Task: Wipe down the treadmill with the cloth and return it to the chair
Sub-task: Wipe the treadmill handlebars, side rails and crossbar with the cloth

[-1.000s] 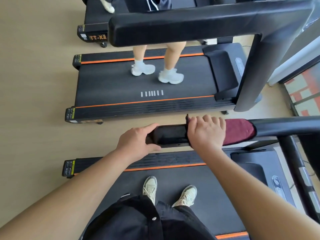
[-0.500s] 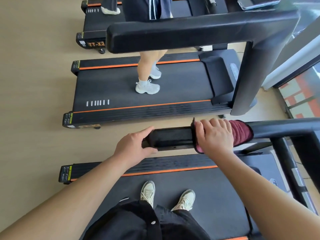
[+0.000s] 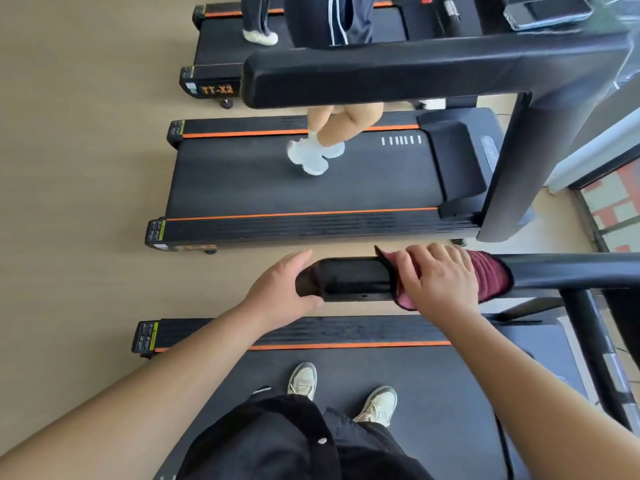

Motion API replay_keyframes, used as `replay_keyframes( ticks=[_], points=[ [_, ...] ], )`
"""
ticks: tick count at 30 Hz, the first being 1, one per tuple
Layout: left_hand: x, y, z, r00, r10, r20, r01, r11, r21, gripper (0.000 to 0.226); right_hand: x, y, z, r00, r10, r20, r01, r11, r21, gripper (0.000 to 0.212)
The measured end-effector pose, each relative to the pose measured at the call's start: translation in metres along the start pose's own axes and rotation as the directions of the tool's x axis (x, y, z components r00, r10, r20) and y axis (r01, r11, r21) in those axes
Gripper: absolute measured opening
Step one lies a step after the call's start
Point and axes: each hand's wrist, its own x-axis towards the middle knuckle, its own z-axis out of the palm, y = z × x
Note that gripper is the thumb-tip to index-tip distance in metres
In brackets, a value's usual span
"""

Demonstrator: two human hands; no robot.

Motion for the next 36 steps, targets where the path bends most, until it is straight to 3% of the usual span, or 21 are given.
replay_keyframes(
  ticks=[2, 4, 8, 10, 12, 15, 17, 19, 23, 25, 27, 29, 31, 34, 36],
  points=[
    [-0.003, -0.002, -0.004, 1.0, -0.002, -0.006, 0.002, 0.999, 0.036, 0.094, 0.001, -0.018, 0.004, 0.988, 0.149, -0.041, -0.15, 0.989, -0.007, 0.049],
    [-0.006, 0.0, -0.005, 0.999, 0.025, -0.033, -0.022, 0.996, 0.089, 0.093, -0.004, -0.049, 0.007, 0.98, 0.185, -0.072, -0.185, 0.983, 0.009, 0.05],
    [-0.009, 0.007, 0.003, 0.964, 0.266, -0.017, -0.253, 0.932, 0.261, 0.09, -0.032, -0.084, 0.014, 0.99, -0.113, -0.085, 0.12, 0.988, 0.093, 0.041],
    [-0.01, 0.009, 0.006, 0.961, 0.278, 0.007, -0.269, 0.923, 0.273, 0.09, -0.026, -0.064, 0.009, 0.959, -0.274, -0.073, 0.281, 0.953, 0.116, 0.046],
    [-0.012, 0.009, 0.004, 0.965, 0.261, 0.0, -0.25, 0.925, 0.287, 0.091, -0.019, -0.036, 0.006, 0.94, -0.331, -0.077, 0.337, 0.937, 0.088, 0.05],
    [-0.017, 0.005, 0.0, 0.964, 0.265, -0.009, -0.248, 0.914, 0.322, 0.09, -0.015, -0.016, 0.005, 0.982, -0.149, -0.12, 0.158, 0.985, 0.073, 0.047],
    [-0.021, 0.005, -0.003, 0.969, 0.246, -0.018, -0.228, 0.921, 0.316, 0.09, -0.019, -0.037, 0.009, 0.993, 0.026, -0.114, -0.016, 0.996, 0.089, 0.043],
    [-0.023, 0.005, -0.007, 0.975, 0.223, -0.023, -0.206, 0.93, 0.306, 0.09, -0.027, -0.074, 0.012, 0.992, 0.097, -0.075, -0.088, 0.989, 0.116, 0.044],
    [-0.022, 0.011, -0.011, 0.974, 0.219, -0.061, -0.196, 0.944, 0.265, 0.083, -0.052, -0.113, 0.019, 0.991, -0.131, -0.007, 0.13, 0.966, 0.223, 0.059],
    [-0.019, 0.018, -0.008, 0.97, 0.22, -0.104, -0.19, 0.951, 0.242, 0.079, -0.046, -0.091, 0.01, 0.963, -0.263, -0.055, 0.265, 0.9, 0.346, 0.05],
    [-0.015, 0.028, 0.002, 0.945, 0.291, -0.152, -0.244, 0.932, 0.267, 0.073, -0.04, -0.059, -0.006, 0.941, -0.291, -0.172, 0.338, 0.805, 0.487, 0.034],
    [-0.008, 0.046, 0.023, 0.898, 0.419, -0.135, -0.365, 0.88, 0.304, 0.066, -0.039, -0.025, -0.024, 0.947, -0.198, -0.252, 0.303, 0.809, 0.504, 0.028],
    [0.001, 0.072, 0.053, 0.87, 0.492, -0.029, -0.449, 0.816, 0.364, 0.064, -0.044, 0.004, -0.036, 0.96, -0.099, -0.26, 0.214, 0.861, 0.462, 0.03],
    [0.016, 0.106, 0.094, 0.907, 0.408, 0.104, -0.382, 0.695, 0.609, 0.073, -0.051, 0.042, -0.04, 0.979, -0.032, -0.202, 0.111, 0.912, 0.396, 0.038],
    [0.025, 0.114, 0.107, 0.935, 0.344, 0.085, -0.3, 0.642, 0.705, 0.078, -0.049, 0.061, -0.042, 0.992, -0.035, -0.124, 0.076, 0.937, 0.341, 0.05]
  ],
)
